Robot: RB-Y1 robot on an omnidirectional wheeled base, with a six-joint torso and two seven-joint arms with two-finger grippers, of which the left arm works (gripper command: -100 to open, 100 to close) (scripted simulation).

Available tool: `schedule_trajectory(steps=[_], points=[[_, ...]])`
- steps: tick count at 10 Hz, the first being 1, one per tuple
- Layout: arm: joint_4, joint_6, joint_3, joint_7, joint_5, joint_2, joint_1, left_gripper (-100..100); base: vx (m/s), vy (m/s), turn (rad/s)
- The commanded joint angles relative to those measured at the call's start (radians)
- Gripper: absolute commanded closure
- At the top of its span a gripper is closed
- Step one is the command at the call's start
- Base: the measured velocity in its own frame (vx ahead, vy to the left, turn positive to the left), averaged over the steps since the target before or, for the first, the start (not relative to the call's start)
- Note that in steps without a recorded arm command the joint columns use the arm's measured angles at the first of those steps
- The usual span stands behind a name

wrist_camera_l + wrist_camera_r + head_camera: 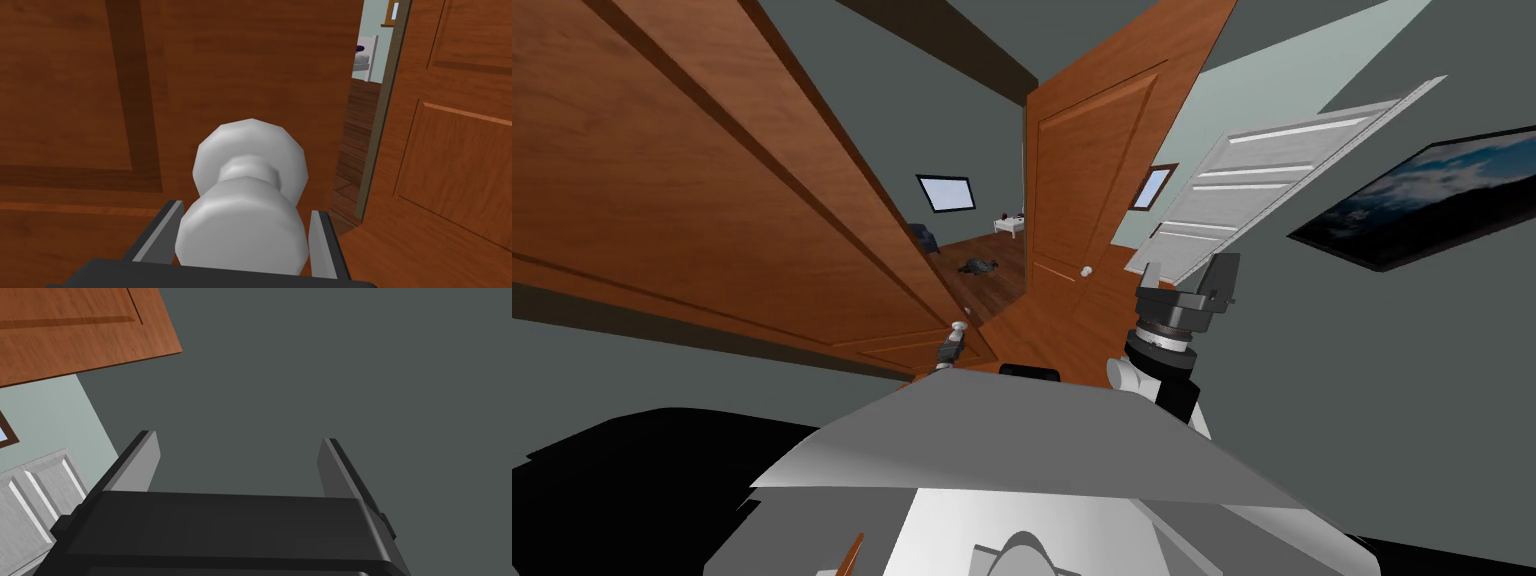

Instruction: Pull the door open

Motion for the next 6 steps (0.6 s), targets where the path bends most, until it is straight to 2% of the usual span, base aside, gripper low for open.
schedule_trajectory(steps=[1,3,6], points=[[0.008,-0.019,-0.015,0.019,-0.009,0.012,0.008,100,-0.222,0.034,-0.116],[0.019,-0.048,-0.036,0.047,-0.023,0.032,0.016,100,-0.222,0.014,-0.130],[0.031,-0.078,-0.059,0.076,-0.037,0.053,0.025,100,-0.230,0.022,-0.108]])
